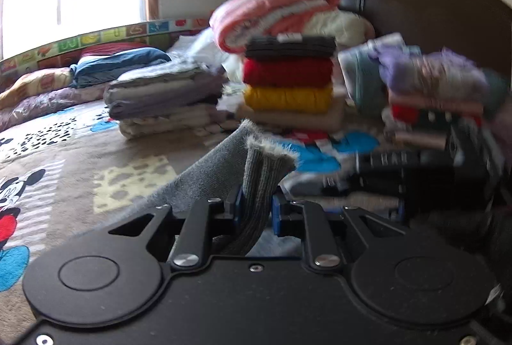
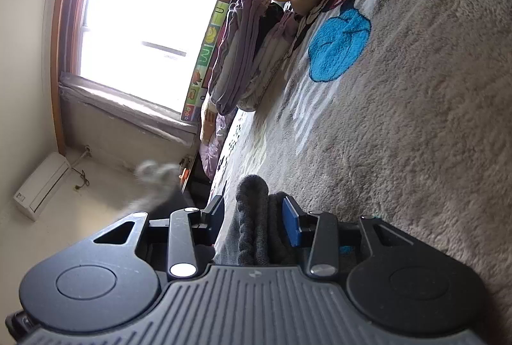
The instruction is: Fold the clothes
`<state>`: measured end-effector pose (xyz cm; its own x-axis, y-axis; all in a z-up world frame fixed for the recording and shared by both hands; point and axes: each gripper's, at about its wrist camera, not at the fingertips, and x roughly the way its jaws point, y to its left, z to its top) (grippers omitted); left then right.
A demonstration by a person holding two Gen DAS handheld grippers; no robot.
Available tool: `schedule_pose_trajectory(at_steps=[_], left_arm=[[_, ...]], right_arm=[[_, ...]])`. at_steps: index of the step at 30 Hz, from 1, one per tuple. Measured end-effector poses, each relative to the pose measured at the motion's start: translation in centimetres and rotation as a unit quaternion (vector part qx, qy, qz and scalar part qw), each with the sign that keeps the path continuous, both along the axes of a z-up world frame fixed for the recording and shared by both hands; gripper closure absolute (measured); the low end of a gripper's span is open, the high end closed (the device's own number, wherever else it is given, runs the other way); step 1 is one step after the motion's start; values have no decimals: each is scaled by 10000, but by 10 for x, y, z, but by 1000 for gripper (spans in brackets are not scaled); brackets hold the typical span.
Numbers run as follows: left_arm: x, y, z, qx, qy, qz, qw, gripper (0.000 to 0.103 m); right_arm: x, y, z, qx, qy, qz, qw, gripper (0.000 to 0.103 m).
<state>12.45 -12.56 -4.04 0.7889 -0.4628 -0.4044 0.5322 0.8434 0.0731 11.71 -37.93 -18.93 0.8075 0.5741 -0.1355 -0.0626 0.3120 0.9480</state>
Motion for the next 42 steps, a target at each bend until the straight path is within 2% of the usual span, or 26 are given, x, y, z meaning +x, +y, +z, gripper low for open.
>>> schedule_pose_trajectory(at_steps=[3, 5, 6, 9, 10, 11, 12, 14, 15, 18, 19, 20, 21, 23, 26, 27, 30, 31, 32, 34, 35, 37, 42], left_arm=[[-4, -15, -14, 650, -191, -83, 9977, 87], [-8, -27, -25, 1217, -386, -138, 9917, 87], [-11, -34, -32, 1529, -502, -155, 9868, 87], [-23, -52, -50, 2489, -912, -299, 9638, 88], [-26, -56, -52, 2621, -982, -288, 9596, 87], [-29, -56, -52, 2673, -997, -262, 9581, 81], [-32, -54, -48, 2643, -999, -277, 9589, 76], [-41, -45, -37, 2404, -1048, -309, 9645, 42], [-47, -39, -31, 2250, -1056, -345, 9680, 38], [-55, -5, -10, 1521, -874, -211, 9843, 38], [-57, 7, -3, 1253, -806, -120, 9888, 39], [-53, 24, 2, 946, -780, 180, 9923, 42], [-49, 40, 8, 633, -755, 497, 9939, 44], [-31, 71, 12, 258, -571, 1191, 9909, 49], [-11, 101, 14, -172, -380, 1501, 9878, 55], [-9, 102, 13, -202, -376, 1463, 9883, 55], [-6, 100, 4, -237, -277, 1358, 9901, 55], [0, 101, -5, -256, -28, 1392, 9899, 56], [9, 101, -24, -147, 485, 1381, 9891, 55], [6, 93, -57, 208, 245, 1284, 9912, 53], [6, 89, -56, 320, 238, 1322, 9904, 53], [5, 80, -49, 530, 249, 1412, 9882, 53], [2, 89, -47, 317, 234, 1378, 9897, 53]], right_arm=[[0, -2, -2, 173, -1, -59, 9998, 62], [-1, -5, -4, 263, -6, -105, 9996, 62], [-1, -5, -3, 258, -6, -114, 9996, 62], [-1, -3, -2, 137, -14, -107, 9998, 62], [-2, -3, 0, 65, -35, -127, 9999, 62], [-2, -3, 2, -18, -66, -160, 9998, 61], [-3, -4, 4, -101, -96, -193, 9997, 61], [-6, -5, 12, -391, -237, -325, 9984, 59], [-9, -5, 17, -575, -329, -411, 9970, 59], [-19, 5, 42, -1479, -810, -569, 9840, 59], [-23, 11, 52, -1841, -1030, -580, 9758, 59], [-26, 19, 62, -2226, -1277, -569, 9648, 59], [-31, 30, 73, -2644, -1552, -526, 9504, 59], [-41, 54, 91, -3399, -2094, -362, 9161, 59], [-44, 87, 110, -4124, -2563, -8, 8742, 59], [-42, 96, 113, -4276, -2583, 69, 8663, 59], [-32, 110, 117, -4499, -2479, 207, 8577, 60], [-25, 112, 114, -4602, -2362, 271, 8554, 60], [-14, 113, 103, -4743, -2090, 434, 8541, 61], [10, 112, 73, -5040, -1381, 848, 8484, 63], [13, 112, 68, -5092, -1264, 911, 8464, 65], [11, 112, 69, -5102, -1300, 877, 8457, 68], [4, 112, 72, -5125, -1389, 792, 8437, 67]])
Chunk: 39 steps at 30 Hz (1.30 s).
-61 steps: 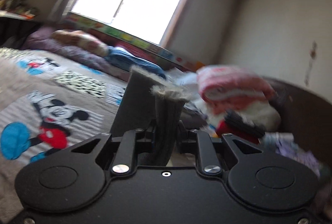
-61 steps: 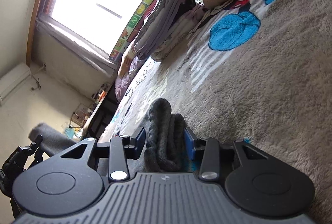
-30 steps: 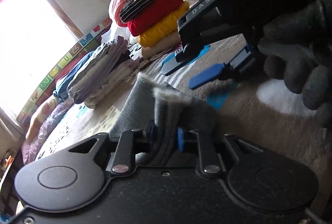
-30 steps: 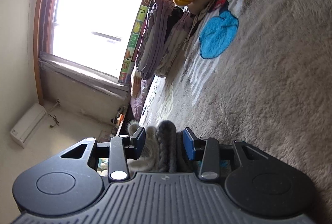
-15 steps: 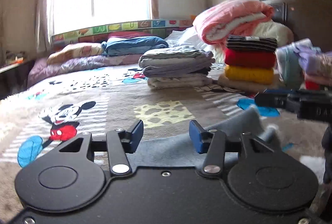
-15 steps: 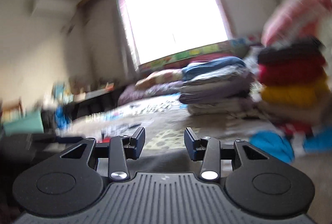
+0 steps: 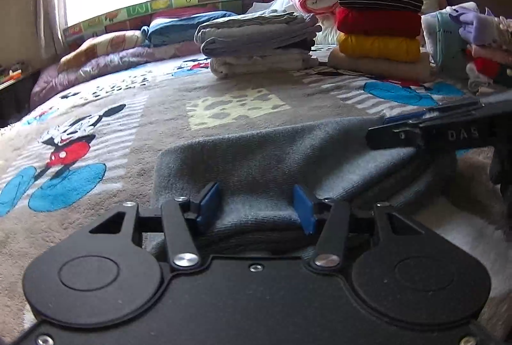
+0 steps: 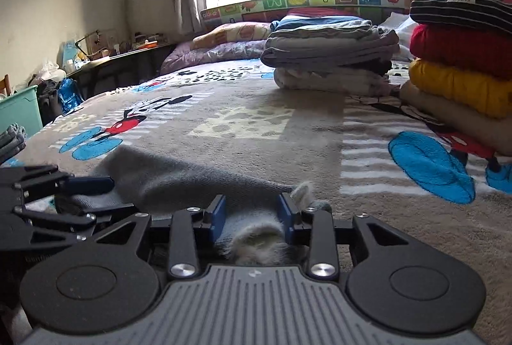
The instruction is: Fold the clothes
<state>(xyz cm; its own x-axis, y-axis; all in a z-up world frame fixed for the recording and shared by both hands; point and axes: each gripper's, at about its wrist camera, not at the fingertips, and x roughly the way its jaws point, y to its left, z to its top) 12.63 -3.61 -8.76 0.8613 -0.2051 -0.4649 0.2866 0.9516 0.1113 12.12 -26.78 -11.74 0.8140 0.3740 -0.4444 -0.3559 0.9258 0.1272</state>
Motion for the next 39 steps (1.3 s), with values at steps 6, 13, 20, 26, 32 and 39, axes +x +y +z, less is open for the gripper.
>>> schedule_pose_trajectory(at_steps=[6, 13, 20, 26, 32, 39], left_arm=[[-28, 15, 4, -363, -68, 172, 9992, 44], [-22, 87, 17, -2602, 360, 992, 9598, 43], [-7, 133, -7, -4148, 1133, 1335, 8929, 43], [14, 141, -19, -4568, 1545, 1079, 8694, 43], [22, 144, -20, -4784, 1668, 836, 8581, 61], [32, 149, -21, -5028, 1808, 551, 8435, 72]], right_arm=[[-7, -6, 1, 286, 23, -115, 9995, 65], [-14, -32, -7, 1538, 580, -501, 9851, 30], [-20, -57, -14, 2759, 1124, -877, 9506, 30], [-3, -50, -24, 2848, 1479, -1022, 9416, 40], [3, -48, -32, 3017, 1561, -1074, 9344, 49], [3, -43, -26, 3472, 1720, -948, 9170, 56]])
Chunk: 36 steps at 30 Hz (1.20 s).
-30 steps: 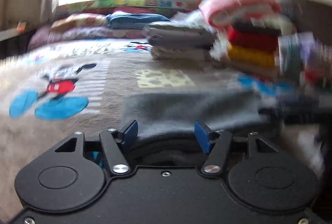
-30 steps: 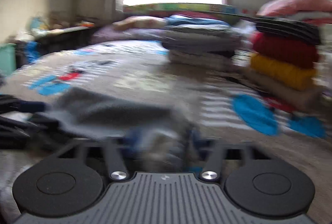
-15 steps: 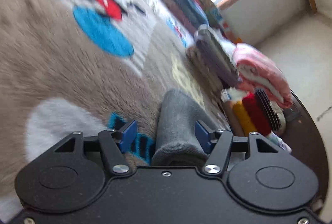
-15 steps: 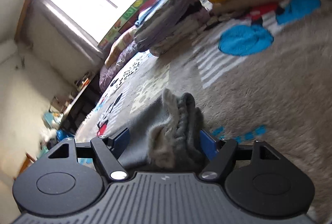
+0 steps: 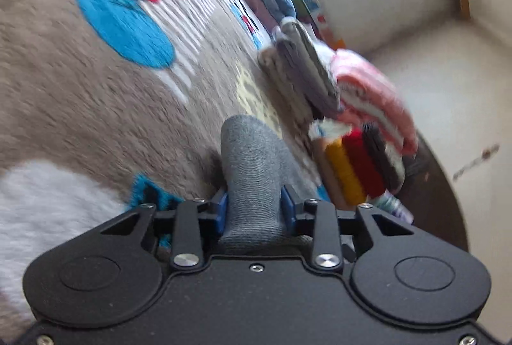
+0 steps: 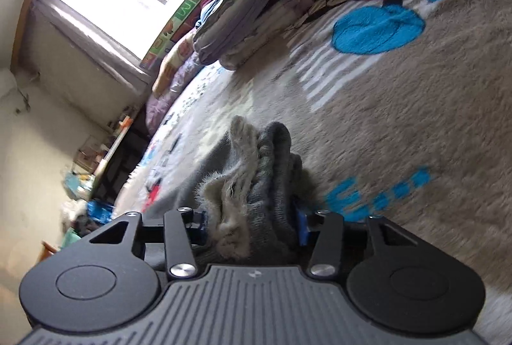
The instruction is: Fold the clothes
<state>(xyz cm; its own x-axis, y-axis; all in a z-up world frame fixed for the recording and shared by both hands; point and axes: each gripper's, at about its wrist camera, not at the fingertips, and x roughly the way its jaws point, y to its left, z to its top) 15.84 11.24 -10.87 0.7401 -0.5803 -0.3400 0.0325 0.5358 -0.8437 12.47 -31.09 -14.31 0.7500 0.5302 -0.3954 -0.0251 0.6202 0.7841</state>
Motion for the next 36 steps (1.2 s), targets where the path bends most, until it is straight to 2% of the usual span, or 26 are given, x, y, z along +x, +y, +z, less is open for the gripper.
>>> schedule_pose_trajectory(at_steps=[5, 7, 9, 12, 15, 18, 21, 26, 30, 36], left_arm=[[-23, 51, 32, -438, -247, 832, 9953, 72], [-40, 81, 48, -573, -485, 1316, 9885, 72], [-61, 114, 63, -673, -763, 1825, 9779, 72], [-98, 166, 71, -1015, -1034, 2630, 9539, 72], [-136, 217, 73, -1352, -1261, 3413, 9216, 72], [-174, 264, 74, -1408, -1443, 4072, 8908, 72], [-210, 302, 73, -1368, -1543, 4584, 8645, 72], [-244, 336, 70, -1303, -1535, 5142, 8337, 72], [-247, 351, 67, -1348, -1654, 5502, 8073, 72], [-245, 389, 85, -1033, -2020, 5699, 7898, 72]], right_arm=[[23, 47, 28, 11, -226, 375, 9990, 57], [42, 78, 45, 111, -364, 673, 9970, 57], [64, 112, 64, 219, -510, 1011, 9933, 57], [101, 179, 98, 342, -773, 1712, 9816, 57], [133, 256, 132, 393, -988, 2483, 9628, 57], [150, 340, 158, 426, -1113, 3226, 9390, 57], [156, 421, 171, 503, -1144, 3849, 9145, 57], [153, 520, 166, 614, -1000, 4508, 8849, 58], [150, 563, 154, 770, -810, 4744, 8732, 59], [154, 614, 158, 1342, -893, 4889, 8573, 60]])
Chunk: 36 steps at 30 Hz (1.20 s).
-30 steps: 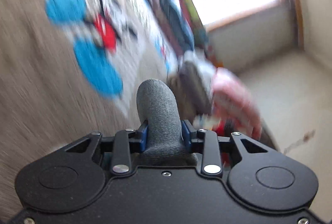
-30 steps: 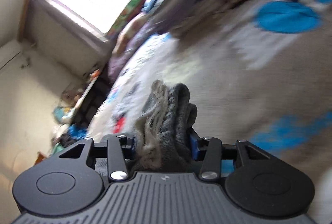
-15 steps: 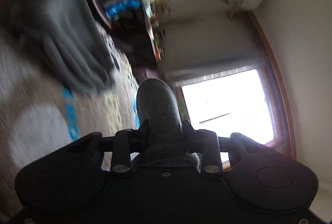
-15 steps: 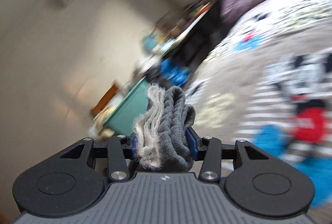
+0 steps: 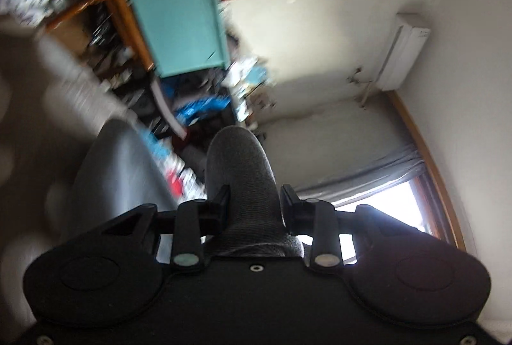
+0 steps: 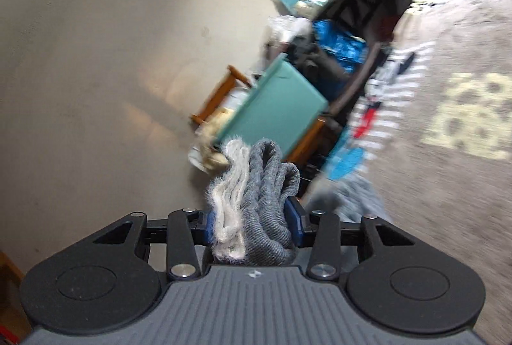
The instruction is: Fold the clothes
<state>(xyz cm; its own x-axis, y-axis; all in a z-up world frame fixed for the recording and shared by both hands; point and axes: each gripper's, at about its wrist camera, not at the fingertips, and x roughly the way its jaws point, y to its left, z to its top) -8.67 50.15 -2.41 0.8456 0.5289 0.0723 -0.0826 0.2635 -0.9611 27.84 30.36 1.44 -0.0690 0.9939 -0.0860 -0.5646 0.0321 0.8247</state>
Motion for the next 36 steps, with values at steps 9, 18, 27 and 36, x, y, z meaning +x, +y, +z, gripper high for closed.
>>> schedule_pose_trajectory(at_steps=[9, 18, 27, 36], left_arm=[[19, 36, -59, -140, 1538, 103, 9879, 66], [9, 39, -72, -373, 1591, -135, 9865, 64], [-12, 9, -29, 84, 2167, -133, 9761, 35], [-20, -27, 20, 706, 3180, -373, 9447, 0]], right_arm=[[26, 70, -95, -1264, 176, -250, 9915, 67], [33, 72, -86, -1523, 230, -207, 9879, 66], [11, 47, -40, -1721, -313, -634, 9825, 45], [-41, 13, 11, -2809, -1386, -478, 9485, 3]])
